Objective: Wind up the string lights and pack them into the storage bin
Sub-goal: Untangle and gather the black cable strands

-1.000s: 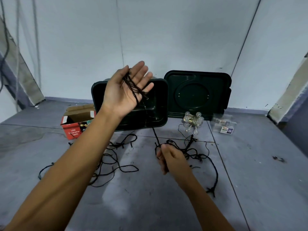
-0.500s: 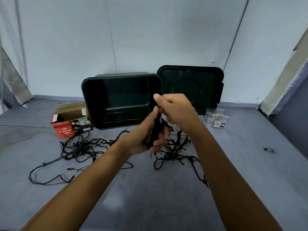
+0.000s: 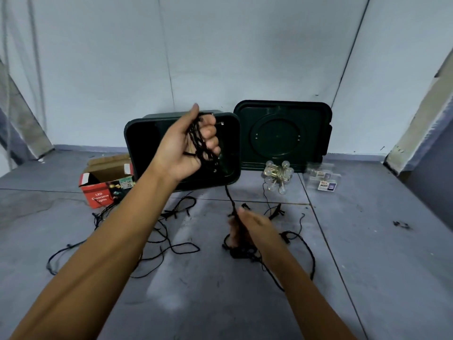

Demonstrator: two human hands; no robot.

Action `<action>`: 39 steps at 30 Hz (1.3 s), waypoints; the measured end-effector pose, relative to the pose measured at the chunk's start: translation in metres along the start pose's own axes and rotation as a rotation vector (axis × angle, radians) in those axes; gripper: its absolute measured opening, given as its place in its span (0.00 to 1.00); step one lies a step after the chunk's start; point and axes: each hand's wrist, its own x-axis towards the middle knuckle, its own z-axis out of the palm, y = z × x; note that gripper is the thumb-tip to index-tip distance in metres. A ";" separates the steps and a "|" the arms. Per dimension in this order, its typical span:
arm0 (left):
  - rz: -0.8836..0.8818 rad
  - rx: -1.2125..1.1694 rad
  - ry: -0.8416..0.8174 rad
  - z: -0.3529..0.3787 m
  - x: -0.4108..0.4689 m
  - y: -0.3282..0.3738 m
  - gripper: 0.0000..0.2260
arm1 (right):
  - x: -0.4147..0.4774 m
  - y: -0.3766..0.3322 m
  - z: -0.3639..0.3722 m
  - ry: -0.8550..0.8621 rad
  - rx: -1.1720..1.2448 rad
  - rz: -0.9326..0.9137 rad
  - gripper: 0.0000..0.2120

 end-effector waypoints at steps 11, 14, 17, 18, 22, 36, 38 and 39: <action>-0.094 0.378 0.090 -0.020 0.016 -0.040 0.20 | -0.025 -0.077 0.010 -0.191 -0.472 -0.299 0.14; -0.199 0.474 0.027 -0.022 0.004 -0.065 0.23 | -0.012 -0.107 0.006 -0.109 -0.421 -0.400 0.16; -0.261 0.474 -0.124 -0.016 -0.011 -0.075 0.34 | 0.013 -0.123 -0.008 0.012 -0.320 -0.381 0.17; -0.300 0.483 -0.170 -0.013 -0.015 -0.076 0.35 | 0.021 -0.126 -0.013 0.019 -0.288 -0.348 0.18; -0.289 0.437 -0.348 -0.006 -0.023 -0.067 0.20 | 0.045 -0.110 -0.021 -0.014 -0.089 -0.255 0.19; 0.106 -0.185 0.062 -0.003 0.019 0.007 0.22 | 0.002 -0.008 -0.004 -0.054 0.013 -0.036 0.11; 0.088 -0.078 0.060 -0.005 0.023 0.000 0.23 | -0.003 -0.014 0.000 -0.060 -0.143 -0.092 0.12; 0.057 -0.005 0.070 -0.008 0.025 -0.008 0.24 | -0.004 -0.020 0.003 -0.072 -0.233 -0.142 0.13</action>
